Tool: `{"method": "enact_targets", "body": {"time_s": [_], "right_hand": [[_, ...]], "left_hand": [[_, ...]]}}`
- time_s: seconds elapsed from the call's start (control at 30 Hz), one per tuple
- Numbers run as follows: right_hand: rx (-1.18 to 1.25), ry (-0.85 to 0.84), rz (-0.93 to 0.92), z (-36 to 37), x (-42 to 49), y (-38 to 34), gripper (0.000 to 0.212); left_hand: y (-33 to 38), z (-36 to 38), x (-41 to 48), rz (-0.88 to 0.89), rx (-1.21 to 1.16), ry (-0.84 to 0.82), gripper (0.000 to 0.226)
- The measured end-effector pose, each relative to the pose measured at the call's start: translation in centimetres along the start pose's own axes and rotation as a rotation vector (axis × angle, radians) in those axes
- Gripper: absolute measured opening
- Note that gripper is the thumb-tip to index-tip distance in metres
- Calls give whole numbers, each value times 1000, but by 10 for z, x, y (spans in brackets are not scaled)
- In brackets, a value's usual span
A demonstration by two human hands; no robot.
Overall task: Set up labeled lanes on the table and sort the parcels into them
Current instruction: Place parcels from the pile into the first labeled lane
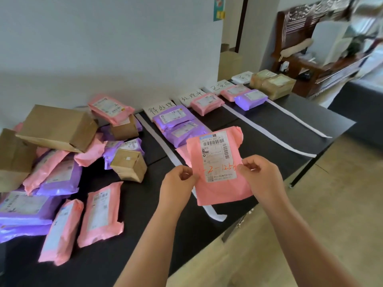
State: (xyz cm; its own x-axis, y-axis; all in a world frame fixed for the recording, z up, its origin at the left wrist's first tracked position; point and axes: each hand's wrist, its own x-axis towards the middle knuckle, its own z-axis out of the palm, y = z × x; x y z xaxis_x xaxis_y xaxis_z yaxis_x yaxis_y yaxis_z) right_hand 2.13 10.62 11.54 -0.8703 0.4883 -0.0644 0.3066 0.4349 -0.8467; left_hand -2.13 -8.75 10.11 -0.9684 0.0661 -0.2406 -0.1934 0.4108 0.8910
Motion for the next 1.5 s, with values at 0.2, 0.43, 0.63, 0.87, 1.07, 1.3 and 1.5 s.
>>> {"method": "enact_targets", "body": {"time_s": [0.2,0.43,0.63,0.87,1.07,1.3,1.5], "right_hand": [[-64,-88,59,-27,42,52,7],[-82,-251,135,-19,68,79,9],[-38,-284,279,6,93,98,12],[-27,-223,460,53,115,119,6],[-33,-371,474,88,125,123,11],[-343,-365,396,72,140,142,19],[-619,-253,86,62,169,140,37]], "left_hand": [[3,70,10,-80,105,4,11],[-8,99,26,-138,201,116,19],[-19,110,62,-170,246,139,35],[-40,125,94,-261,310,60,40],[-57,126,118,-277,391,-54,38],[-75,132,127,-244,487,-119,40],[-79,150,116,-168,572,-101,43]]}}
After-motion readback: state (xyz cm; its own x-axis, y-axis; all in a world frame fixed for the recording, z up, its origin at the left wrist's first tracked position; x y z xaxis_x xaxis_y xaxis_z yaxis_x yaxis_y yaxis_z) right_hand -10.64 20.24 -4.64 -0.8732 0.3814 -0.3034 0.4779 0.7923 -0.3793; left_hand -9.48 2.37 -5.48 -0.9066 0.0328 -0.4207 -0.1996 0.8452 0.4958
